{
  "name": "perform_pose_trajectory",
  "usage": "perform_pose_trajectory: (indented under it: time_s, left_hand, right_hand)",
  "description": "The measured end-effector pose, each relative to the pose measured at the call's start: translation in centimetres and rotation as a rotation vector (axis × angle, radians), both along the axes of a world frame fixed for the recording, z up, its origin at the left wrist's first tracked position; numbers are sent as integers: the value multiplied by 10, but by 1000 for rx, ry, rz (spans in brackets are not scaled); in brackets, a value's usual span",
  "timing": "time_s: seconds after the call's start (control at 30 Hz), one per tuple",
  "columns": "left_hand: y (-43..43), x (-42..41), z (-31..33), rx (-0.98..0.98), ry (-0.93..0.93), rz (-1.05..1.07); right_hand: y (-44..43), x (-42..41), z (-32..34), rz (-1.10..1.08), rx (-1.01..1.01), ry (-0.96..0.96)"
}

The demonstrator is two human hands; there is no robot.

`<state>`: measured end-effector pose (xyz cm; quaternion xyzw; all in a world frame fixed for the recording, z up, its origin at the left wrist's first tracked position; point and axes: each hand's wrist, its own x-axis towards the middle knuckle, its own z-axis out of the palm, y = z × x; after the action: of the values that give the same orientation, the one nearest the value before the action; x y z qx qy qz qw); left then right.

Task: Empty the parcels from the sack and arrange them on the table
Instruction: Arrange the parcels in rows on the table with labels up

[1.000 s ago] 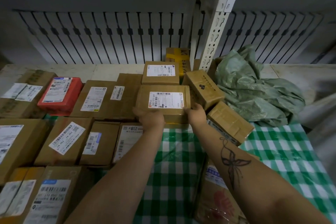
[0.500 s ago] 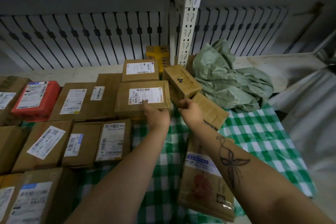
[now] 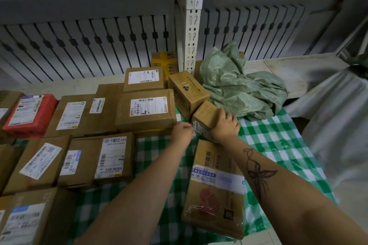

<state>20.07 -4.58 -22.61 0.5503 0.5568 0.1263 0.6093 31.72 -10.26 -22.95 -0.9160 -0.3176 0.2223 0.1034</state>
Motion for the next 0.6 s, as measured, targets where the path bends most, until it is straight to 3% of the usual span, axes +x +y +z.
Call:
perform_pose_trajectory:
  time_s: [0.2,0.4,0.5,0.6]
  left_hand:
    - [-6,7,1,-34,-7,38]
    - [-13,10,3,-8,-87,164]
    - [-19,9,7,34,-138,217]
    - [-24,8,19,1,-229,255]
  right_hand:
    - [-7,1,8,-18,134,-17]
    - [-13,7,21,-137,413,30]
    - [-18,7,27,-268,647,224]
    - [-23,0,35,-425,917,599]
